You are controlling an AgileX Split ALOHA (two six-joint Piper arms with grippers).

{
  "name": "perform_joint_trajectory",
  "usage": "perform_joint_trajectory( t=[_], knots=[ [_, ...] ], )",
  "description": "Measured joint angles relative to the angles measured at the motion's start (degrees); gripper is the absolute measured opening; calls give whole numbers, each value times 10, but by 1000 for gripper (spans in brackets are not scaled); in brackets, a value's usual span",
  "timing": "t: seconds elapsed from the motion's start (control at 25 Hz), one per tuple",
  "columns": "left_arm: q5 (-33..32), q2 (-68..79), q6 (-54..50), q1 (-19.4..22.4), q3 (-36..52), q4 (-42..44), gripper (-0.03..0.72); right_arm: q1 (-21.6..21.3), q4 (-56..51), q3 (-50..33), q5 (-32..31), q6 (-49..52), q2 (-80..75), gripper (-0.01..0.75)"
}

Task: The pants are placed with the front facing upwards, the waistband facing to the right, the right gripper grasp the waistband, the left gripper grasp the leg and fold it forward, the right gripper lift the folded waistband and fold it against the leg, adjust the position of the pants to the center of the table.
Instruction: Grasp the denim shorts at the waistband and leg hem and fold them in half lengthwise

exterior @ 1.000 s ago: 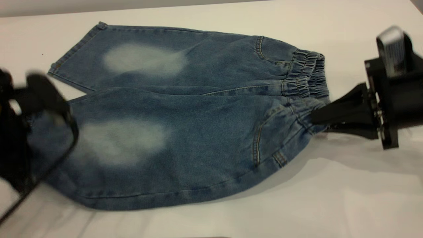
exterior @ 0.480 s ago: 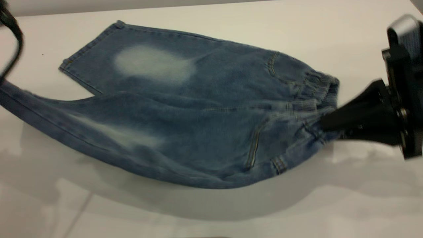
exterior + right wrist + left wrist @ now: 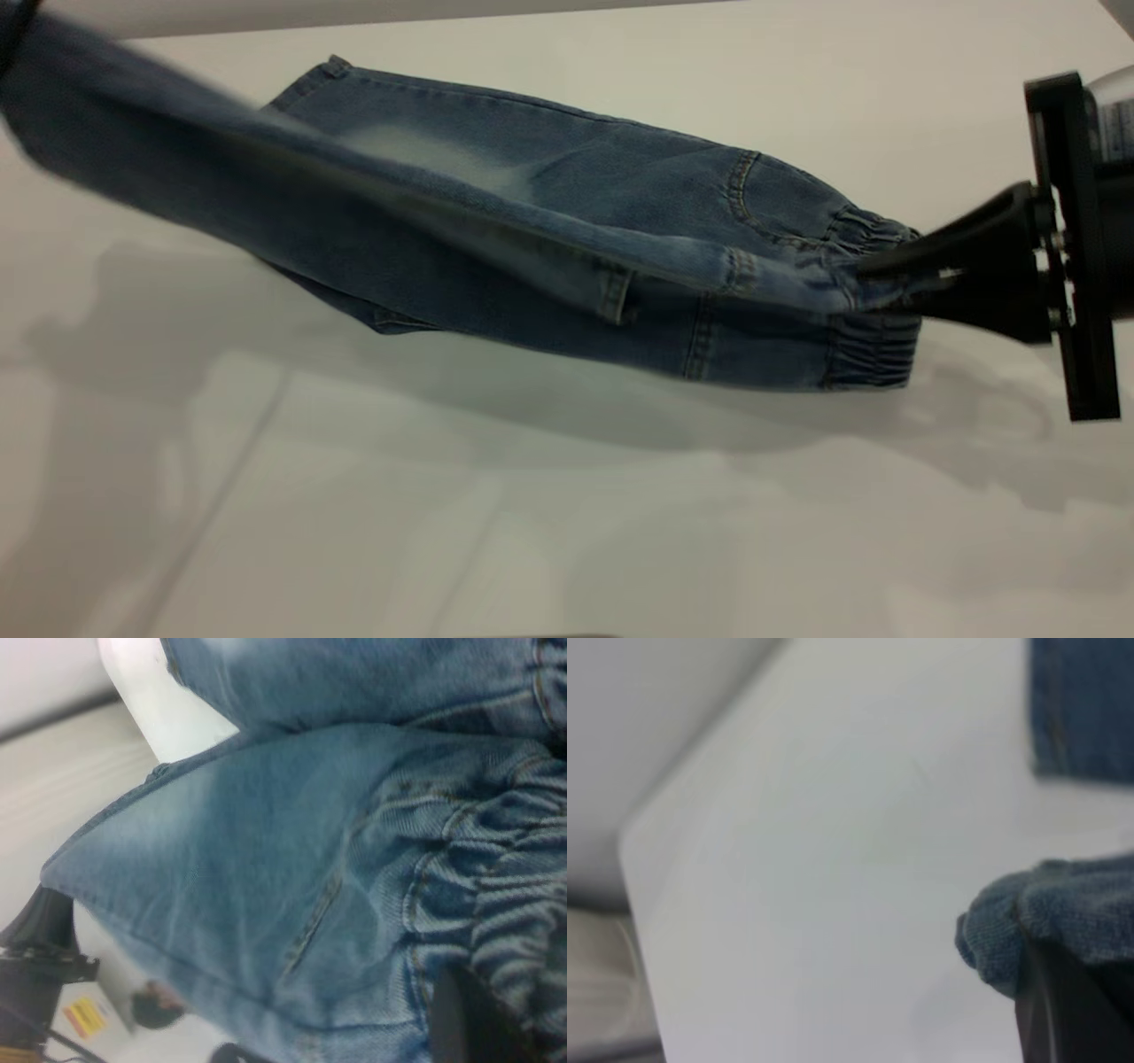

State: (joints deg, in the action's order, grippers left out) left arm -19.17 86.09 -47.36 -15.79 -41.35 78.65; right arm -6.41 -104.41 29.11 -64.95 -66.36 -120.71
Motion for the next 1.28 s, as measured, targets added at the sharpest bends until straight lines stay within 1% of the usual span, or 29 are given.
perform_joint_trajectory(
  t=[0.12,0.2,0.28,0.48,0.64,0.76,0.92,1.0,1.12,1.24,1.28],
  knots=[
    [8,81,-98,0,-55,90,22,0,0,33,0,51,0,39],
    [15,143,-142,0,-94,128,22,0,1,58,1,79,0,39],
    [29,197,-175,1,-137,152,22,0,1,86,19,108,0,39],
    [51,317,-213,1,-237,167,22,0,3,131,110,173,0,39],
    [51,381,-229,1,-304,168,23,0,3,152,162,219,0,39],
    [51,409,-252,1,-335,169,25,0,3,165,197,263,0,41],
    [52,423,-288,1,-352,169,40,0,3,185,238,323,-4,47],
    [54,424,-312,1,-353,169,64,0,3,198,248,338,-7,56],
    [54,424,-341,2,-354,170,142,0,4,218,256,343,-9,85],
    [54,424,-351,3,-354,171,263,0,4,236,251,329,-9,156],
    [54,424,-353,3,-354,171,309,0,4,241,245,320,-9,195]
  ],
)
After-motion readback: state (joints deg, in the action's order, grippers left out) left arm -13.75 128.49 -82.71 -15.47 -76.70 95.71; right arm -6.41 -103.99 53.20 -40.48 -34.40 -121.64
